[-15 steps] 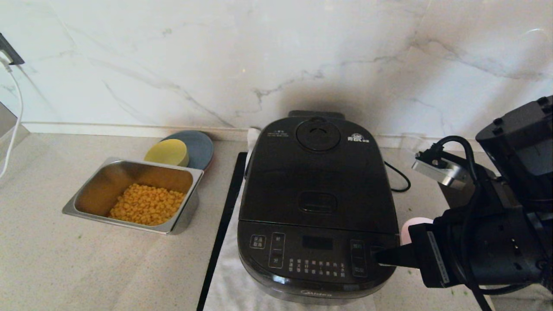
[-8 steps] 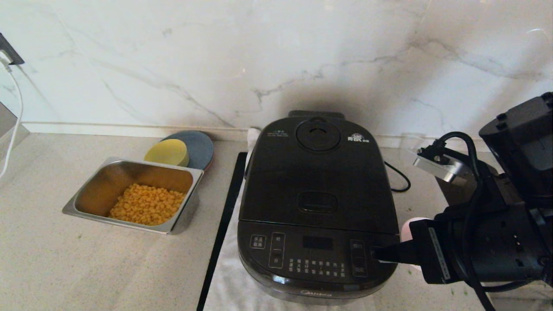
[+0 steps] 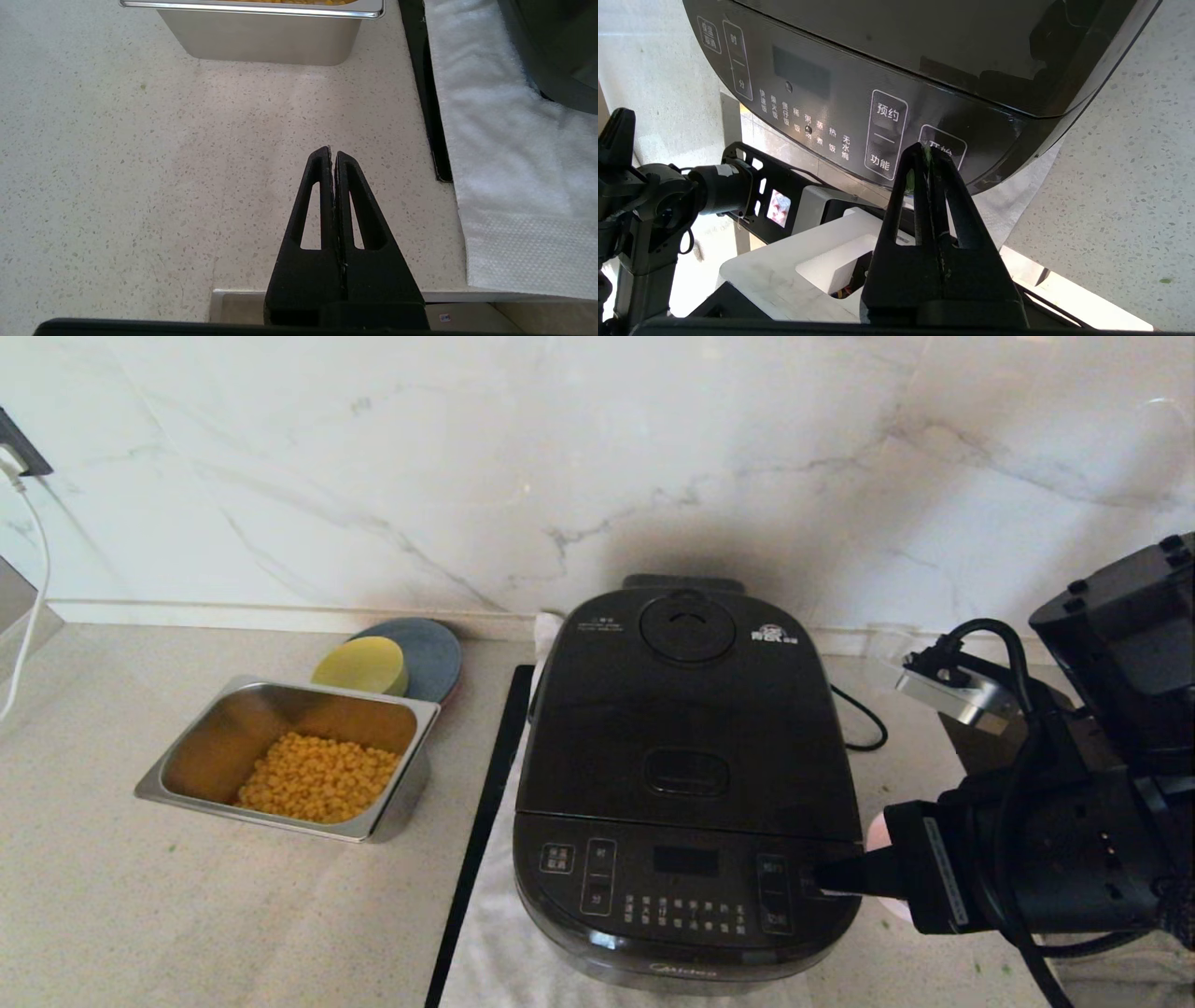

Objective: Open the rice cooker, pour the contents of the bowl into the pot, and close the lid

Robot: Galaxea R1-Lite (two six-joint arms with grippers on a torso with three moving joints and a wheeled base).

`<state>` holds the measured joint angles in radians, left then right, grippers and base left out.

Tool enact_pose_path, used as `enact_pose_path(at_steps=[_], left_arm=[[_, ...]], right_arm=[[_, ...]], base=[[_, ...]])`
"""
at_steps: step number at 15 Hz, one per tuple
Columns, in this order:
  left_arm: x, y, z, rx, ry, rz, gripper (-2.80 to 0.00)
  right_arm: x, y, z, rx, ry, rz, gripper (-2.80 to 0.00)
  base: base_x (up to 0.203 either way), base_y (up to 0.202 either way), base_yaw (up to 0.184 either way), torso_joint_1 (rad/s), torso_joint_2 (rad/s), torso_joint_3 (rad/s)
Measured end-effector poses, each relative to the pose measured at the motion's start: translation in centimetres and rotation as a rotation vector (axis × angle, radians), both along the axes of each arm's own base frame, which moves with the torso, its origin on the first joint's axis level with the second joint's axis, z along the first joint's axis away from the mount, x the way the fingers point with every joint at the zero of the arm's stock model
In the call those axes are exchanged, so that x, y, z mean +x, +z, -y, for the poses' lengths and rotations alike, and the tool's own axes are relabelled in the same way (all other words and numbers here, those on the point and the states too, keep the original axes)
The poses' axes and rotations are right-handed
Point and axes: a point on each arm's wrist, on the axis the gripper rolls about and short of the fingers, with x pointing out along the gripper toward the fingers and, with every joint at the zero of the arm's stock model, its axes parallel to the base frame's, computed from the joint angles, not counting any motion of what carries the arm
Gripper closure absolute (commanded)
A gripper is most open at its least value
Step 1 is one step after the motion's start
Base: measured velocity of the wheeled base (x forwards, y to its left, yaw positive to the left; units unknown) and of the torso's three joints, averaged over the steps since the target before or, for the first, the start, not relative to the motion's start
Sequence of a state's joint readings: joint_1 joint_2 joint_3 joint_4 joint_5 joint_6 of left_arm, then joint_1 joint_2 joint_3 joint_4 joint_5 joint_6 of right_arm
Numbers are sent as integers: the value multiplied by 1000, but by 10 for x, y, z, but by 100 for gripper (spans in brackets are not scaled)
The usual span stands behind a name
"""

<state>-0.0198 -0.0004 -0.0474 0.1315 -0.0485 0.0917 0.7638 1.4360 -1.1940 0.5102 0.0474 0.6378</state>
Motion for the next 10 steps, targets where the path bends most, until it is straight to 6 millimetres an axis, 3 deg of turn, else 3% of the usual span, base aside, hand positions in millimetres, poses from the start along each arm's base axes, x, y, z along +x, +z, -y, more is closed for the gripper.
enact_pose_path(at_steps=[10], left_arm=[[0,0,0,0,0,0,0]], right_arm=[[10,-2,6,21,-13,-29,0]], base=[[0,0,0,0,0,0]])
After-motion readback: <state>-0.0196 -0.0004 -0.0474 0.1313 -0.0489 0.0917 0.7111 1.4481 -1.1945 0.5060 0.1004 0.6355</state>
